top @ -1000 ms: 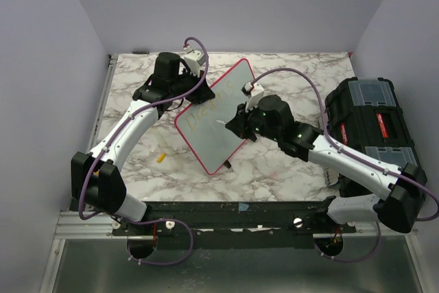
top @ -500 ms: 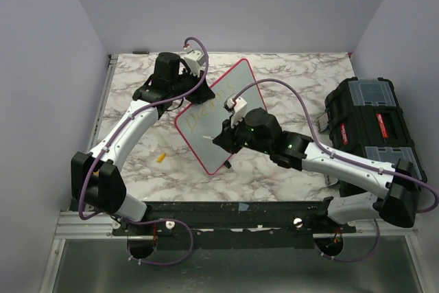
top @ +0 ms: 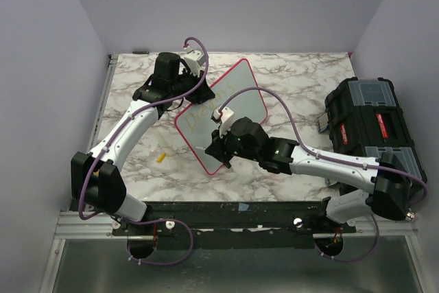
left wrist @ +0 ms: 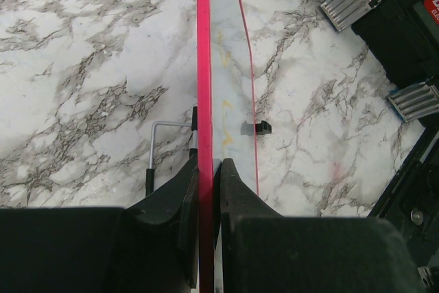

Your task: Write a sentence on the whiteboard

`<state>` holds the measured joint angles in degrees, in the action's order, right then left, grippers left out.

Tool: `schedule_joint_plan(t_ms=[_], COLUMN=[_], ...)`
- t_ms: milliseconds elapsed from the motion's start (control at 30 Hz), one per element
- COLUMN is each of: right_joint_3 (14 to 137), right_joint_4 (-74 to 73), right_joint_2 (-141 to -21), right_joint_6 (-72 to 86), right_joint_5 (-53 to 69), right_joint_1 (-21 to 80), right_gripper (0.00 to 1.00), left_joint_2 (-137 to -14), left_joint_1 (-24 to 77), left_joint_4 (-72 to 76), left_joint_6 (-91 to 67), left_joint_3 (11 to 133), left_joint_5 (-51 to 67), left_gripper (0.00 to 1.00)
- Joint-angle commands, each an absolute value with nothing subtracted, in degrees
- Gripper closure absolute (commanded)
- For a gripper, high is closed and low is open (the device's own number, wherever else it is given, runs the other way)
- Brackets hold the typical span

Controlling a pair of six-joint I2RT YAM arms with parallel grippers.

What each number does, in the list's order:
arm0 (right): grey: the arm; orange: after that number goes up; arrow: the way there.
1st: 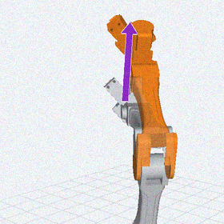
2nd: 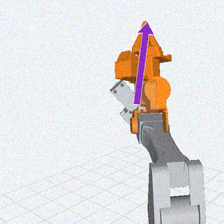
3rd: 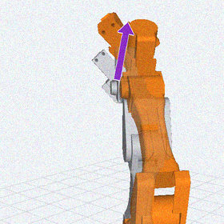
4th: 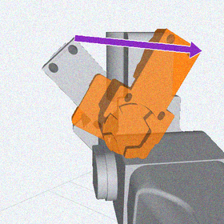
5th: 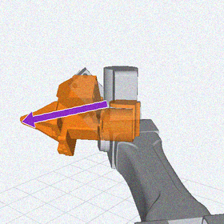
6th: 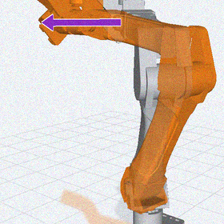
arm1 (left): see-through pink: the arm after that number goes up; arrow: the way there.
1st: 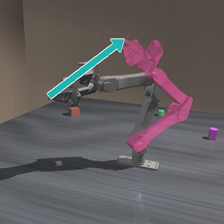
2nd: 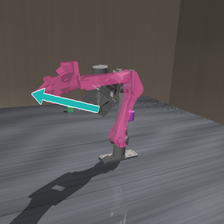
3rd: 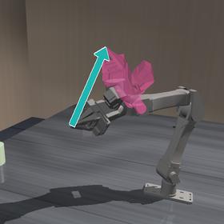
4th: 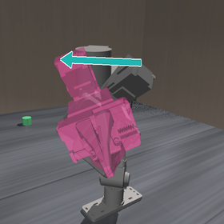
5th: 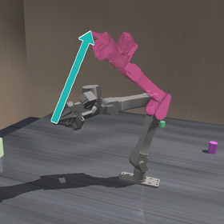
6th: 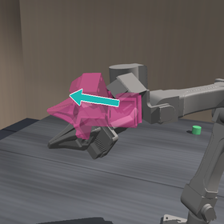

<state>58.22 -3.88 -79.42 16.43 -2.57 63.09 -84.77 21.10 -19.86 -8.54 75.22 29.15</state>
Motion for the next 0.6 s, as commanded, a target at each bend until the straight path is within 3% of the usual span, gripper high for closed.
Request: schedule_joint_plan(t_ms=[0, 567], right_joint_3=[58.63, 57.83], right_joint_4=[-1.15, -0.58], right_joint_2=[-80.84, -81.57], right_joint_6=[16.58, 16.85], right_joint_5=[-5.23, -10.60], right_joint_1=[63.64, 63.73], right_gripper=[0.99, 0.99], left_joint_2=[-85.80, -85.62], left_joint_1=[21.90, 21.95], left_joint_4=[-22.99, -22.89], left_joint_6=[-0.88, -0.88], left_joint_3=[72.51, 72.41], left_joint_5=[25.67, 26.24], left_gripper=[1.00, 1.00])
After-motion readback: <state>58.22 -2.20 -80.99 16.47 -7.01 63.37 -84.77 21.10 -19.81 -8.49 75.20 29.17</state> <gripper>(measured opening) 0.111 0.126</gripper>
